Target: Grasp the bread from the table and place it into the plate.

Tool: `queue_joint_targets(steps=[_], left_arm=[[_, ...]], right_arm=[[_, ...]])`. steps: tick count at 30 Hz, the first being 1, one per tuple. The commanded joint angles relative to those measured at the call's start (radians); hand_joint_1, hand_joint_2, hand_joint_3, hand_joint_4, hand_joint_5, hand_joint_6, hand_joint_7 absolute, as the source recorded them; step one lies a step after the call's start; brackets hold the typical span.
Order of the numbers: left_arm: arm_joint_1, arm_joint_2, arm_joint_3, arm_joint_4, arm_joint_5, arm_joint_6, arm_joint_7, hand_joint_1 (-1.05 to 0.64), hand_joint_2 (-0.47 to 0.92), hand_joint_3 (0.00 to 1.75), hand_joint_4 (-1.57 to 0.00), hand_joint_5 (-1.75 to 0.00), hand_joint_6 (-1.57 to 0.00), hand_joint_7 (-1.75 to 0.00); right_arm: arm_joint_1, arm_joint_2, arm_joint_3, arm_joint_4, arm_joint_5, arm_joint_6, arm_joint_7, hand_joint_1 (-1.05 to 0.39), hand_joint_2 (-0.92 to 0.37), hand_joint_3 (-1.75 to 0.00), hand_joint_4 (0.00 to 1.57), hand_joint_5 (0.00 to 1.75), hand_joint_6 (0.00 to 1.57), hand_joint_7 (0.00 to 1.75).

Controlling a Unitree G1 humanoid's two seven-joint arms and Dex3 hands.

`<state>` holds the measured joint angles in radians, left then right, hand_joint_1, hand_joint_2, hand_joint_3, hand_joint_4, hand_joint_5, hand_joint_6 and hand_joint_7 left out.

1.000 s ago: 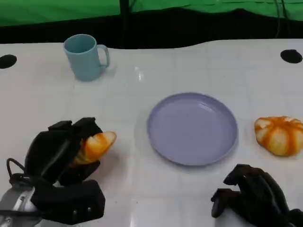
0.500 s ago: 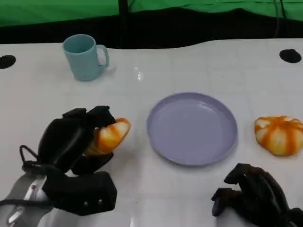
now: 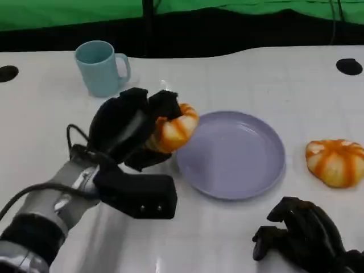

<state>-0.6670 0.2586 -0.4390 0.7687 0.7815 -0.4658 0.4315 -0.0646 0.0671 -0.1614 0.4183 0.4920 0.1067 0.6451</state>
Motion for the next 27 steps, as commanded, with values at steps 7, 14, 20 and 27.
queue_joint_targets(steps=[7,14,20,27], left_arm=[[-0.152,-0.103,-0.067,0.121,0.009,0.031,-0.017,-0.27,0.49,1.03,-0.92,-1.75,-0.82,-1.29],[-0.205,-0.147,-0.096,0.206,0.008,0.033,-0.01,-0.3,0.5,1.07,-0.93,-1.75,-0.75,-1.48],[-0.262,-0.228,-0.143,0.325,0.032,0.059,0.046,-0.29,0.5,1.07,-0.96,-1.75,-0.84,-1.22],[-0.296,-0.268,-0.175,0.4,0.04,0.071,0.059,-0.3,0.68,0.74,-0.91,-1.75,-0.78,-1.16]], right_arm=[[0.023,-0.003,0.001,-0.026,0.007,-0.004,0.01,-1.04,-0.7,0.0,1.57,0.73,1.57,0.37],[0.023,-0.002,0.0,-0.028,0.008,0.0,0.006,-1.05,-0.7,0.0,1.57,0.74,1.57,0.39],[0.035,-0.004,0.005,-0.045,0.003,0.002,0.001,-1.05,-0.7,0.0,1.57,0.74,1.57,0.38],[0.039,-0.004,0.007,-0.055,-0.001,0.004,-0.011,-1.05,-0.71,0.0,1.57,0.76,1.57,0.41]])
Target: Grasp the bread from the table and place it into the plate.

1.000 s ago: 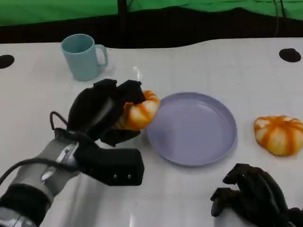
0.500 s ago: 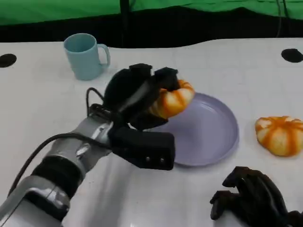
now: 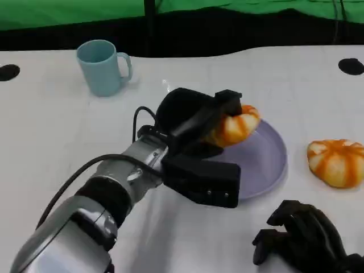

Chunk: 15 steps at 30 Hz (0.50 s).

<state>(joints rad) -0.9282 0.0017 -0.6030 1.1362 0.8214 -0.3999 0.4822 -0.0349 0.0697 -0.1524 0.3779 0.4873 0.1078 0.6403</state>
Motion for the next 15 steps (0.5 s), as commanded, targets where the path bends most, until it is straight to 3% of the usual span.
queue_joint_targets(steps=[1,4,5,6,7,9,13,14,15], left_arm=[[-0.039,-0.017,-0.012,0.04,-0.004,0.009,-0.012,-0.3,0.7,0.7,-0.91,-1.75,-0.77,-1.16],[-0.047,-0.025,-0.014,0.051,-0.015,0.019,-0.061,-0.33,0.87,0.44,-0.82,-1.73,-0.78,-0.94],[-0.05,-0.025,-0.01,0.054,-0.027,0.018,-0.106,-0.33,0.9,0.42,-0.77,-1.68,-0.77,-0.95],[-0.051,-0.024,-0.007,0.054,-0.036,0.017,-0.14,-0.35,0.91,0.39,-0.67,-1.53,-0.67,-0.85],[-0.055,-0.024,-0.008,0.055,-0.04,0.025,-0.178,-0.35,0.91,0.38,-0.64,-1.49,-0.64,-0.81],[-0.057,-0.023,-0.011,0.05,-0.042,0.037,-0.213,-0.39,0.92,0.39,-0.49,-1.5,-0.53,-0.59],[-0.06,-0.019,-0.013,0.045,-0.049,0.049,-0.273,-0.39,0.92,0.39,-0.45,-1.51,-0.52,-0.53],[-0.066,-0.017,-0.016,0.045,-0.051,0.059,-0.32,-0.56,0.92,0.42,-0.29,-0.98,-0.32,-0.35],[-0.069,-0.014,-0.019,0.043,-0.053,0.067,-0.356,-0.69,0.92,0.47,-0.22,-0.63,-0.21,-0.22]], right_arm=[[0.009,-0.006,-0.002,-0.014,0.006,0.003,-0.003,-1.05,-0.71,0.0,1.57,0.76,1.57,0.41],[0.011,-0.005,-0.001,-0.018,0.006,0.003,-0.003,-1.05,-0.71,0.0,1.57,0.75,1.57,0.39],[0.012,-0.005,0.0,-0.021,0.005,0.004,-0.003,-1.05,-0.71,0.0,1.57,0.75,1.57,0.39],[0.013,-0.005,0.001,-0.023,0.005,0.005,-0.004,-1.05,-0.71,0.0,1.57,0.75,1.57,0.39],[0.011,-0.006,-0.001,-0.018,0.008,0.005,0.002,-1.05,-0.71,0.0,1.57,0.75,1.57,0.39],[0.008,-0.006,-0.003,-0.012,0.012,0.004,0.011,-1.05,-0.71,0.0,1.57,0.74,1.57,0.38],[0.01,-0.006,-0.003,-0.014,0.009,0.004,0.008,-1.05,-0.71,0.0,1.57,0.73,1.57,0.37],[0.011,-0.007,-0.001,-0.015,0.005,0.0,0.006,-1.05,-0.71,0.0,1.57,0.74,1.57,0.38],[0.012,-0.007,0.0,-0.016,0.003,-0.002,0.005,-1.05,-0.71,0.0,1.57,0.75,1.57,0.39]])
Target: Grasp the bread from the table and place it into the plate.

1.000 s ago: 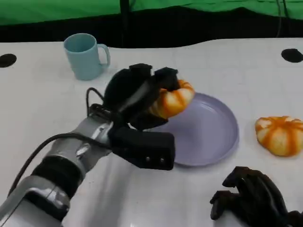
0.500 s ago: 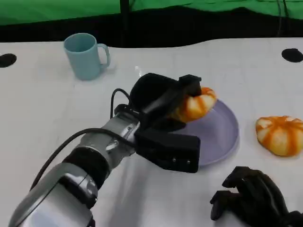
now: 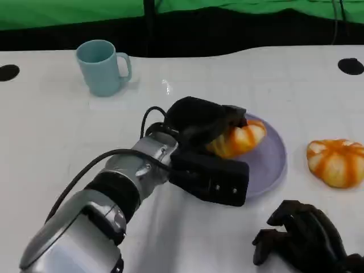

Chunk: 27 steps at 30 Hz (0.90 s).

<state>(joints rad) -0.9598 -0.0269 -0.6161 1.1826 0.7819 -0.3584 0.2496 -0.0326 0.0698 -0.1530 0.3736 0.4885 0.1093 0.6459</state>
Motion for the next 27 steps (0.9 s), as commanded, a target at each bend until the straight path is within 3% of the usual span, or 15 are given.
queue_joint_targets(steps=[1,4,7,18,27], left_arm=[[-0.039,0.017,-0.007,-0.009,-0.015,0.034,-0.152,-0.75,0.92,0.49,-0.19,-0.51,-0.17,-0.17],[-0.039,0.025,-0.013,-0.03,-0.009,0.048,-0.193,-0.92,0.92,0.54,-0.11,-0.38,-0.09,-0.1],[-0.037,0.031,-0.017,-0.046,-0.005,0.057,-0.213,-0.99,0.92,0.58,-0.07,-0.36,-0.06,-0.08],[-0.012,0.087,-0.016,-0.162,-0.013,0.101,-0.353,-1.03,0.92,0.48,-0.08,-0.37,-0.08,-0.08],[0.108,0.209,0.036,-0.385,-0.077,0.074,-0.416,-0.97,0.92,0.43,-0.15,-0.37,-0.13,-0.08]], right_arm=[[0.01,-0.006,0.0,-0.013,0.0,-0.005,-0.005,-1.05,-0.72,0.0,1.57,0.75,1.57,0.4],[0.011,-0.004,-0.003,-0.014,0.004,0.001,-0.009,-1.05,-0.71,0.0,1.57,0.75,1.57,0.4],[0.011,-0.005,-0.002,-0.013,0.005,0.0,-0.007,-1.05,-0.71,-0.01,1.57,0.74,1.57,0.4],[0.005,-0.006,-0.008,0.0,0.014,-0.005,0.012,-1.04,-0.71,0.0,1.57,0.73,1.57,0.37],[-0.003,-0.001,-0.01,-0.002,0.007,0.002,-0.013,-1.05,-0.7,0.0,1.57,0.75,1.57,0.39]])
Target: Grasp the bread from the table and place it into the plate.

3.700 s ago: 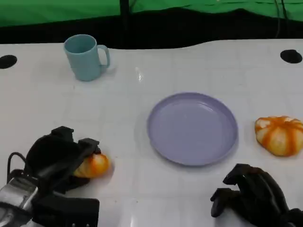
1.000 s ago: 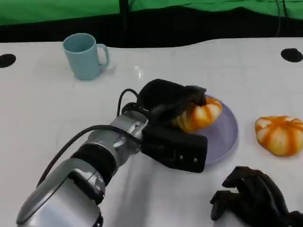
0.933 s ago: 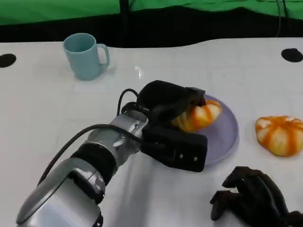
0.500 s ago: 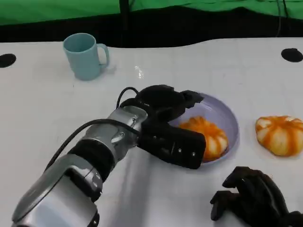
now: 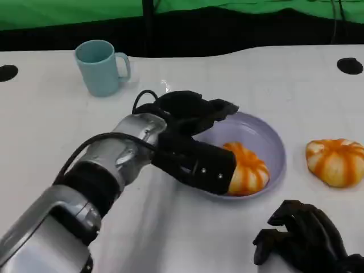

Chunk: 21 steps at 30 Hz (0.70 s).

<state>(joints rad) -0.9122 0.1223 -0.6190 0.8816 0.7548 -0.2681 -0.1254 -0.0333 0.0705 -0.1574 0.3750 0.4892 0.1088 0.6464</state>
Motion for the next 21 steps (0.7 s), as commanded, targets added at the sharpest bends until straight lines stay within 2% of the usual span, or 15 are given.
queue_joint_targets(steps=[1,8,13,17,20,21], left_arm=[[0.073,0.067,0.048,-0.102,-0.063,-0.019,-0.051,-0.95,0.92,0.42,-0.16,-0.36,-0.14,-0.08],[0.217,0.136,0.146,-0.234,-0.2,-0.122,-0.054,-0.86,0.92,0.41,-0.23,-0.37,-0.18,-0.08],[0.364,0.141,0.244,-0.284,-0.303,-0.266,0.046,-0.71,0.92,0.38,-0.45,-0.4,-0.43,-0.11],[0.475,0.104,0.325,-0.298,-0.462,-0.35,0.032,-0.62,0.92,0.37,-0.66,-0.51,-0.63,-0.17],[0.548,0.078,0.368,-0.324,-0.602,-0.385,-0.037,-0.56,0.92,0.36,-0.65,-0.8,-0.76,-0.18],[0.565,0.07,0.378,-0.331,-0.642,-0.392,-0.062,-0.52,0.92,0.37,-0.62,-0.99,-0.8,-0.23]], right_arm=[[-0.003,-0.002,-0.006,-0.002,0.006,0.003,-0.014,-1.05,-0.71,0.0,1.57,0.75,1.57,0.39],[0.002,-0.007,-0.002,-0.005,0.003,0.001,-0.006,-1.05,-0.71,0.0,1.57,0.75,1.57,0.4],[0.0,-0.011,-0.003,-0.004,0.008,0.006,-0.001,-1.05,-0.71,0.0,1.57,0.75,1.57,0.39],[-0.001,-0.012,-0.006,-0.005,0.012,0.014,0.001,-1.05,-0.71,0.0,1.57,0.74,1.57,0.38],[-0.003,-0.012,-0.008,-0.001,0.011,0.007,0.006,-1.05,-0.71,0.0,1.57,0.73,1.57,0.37],[-0.004,-0.012,-0.009,0.001,0.011,0.005,0.008,-1.04,-0.71,0.0,1.57,0.73,1.57,0.38]])
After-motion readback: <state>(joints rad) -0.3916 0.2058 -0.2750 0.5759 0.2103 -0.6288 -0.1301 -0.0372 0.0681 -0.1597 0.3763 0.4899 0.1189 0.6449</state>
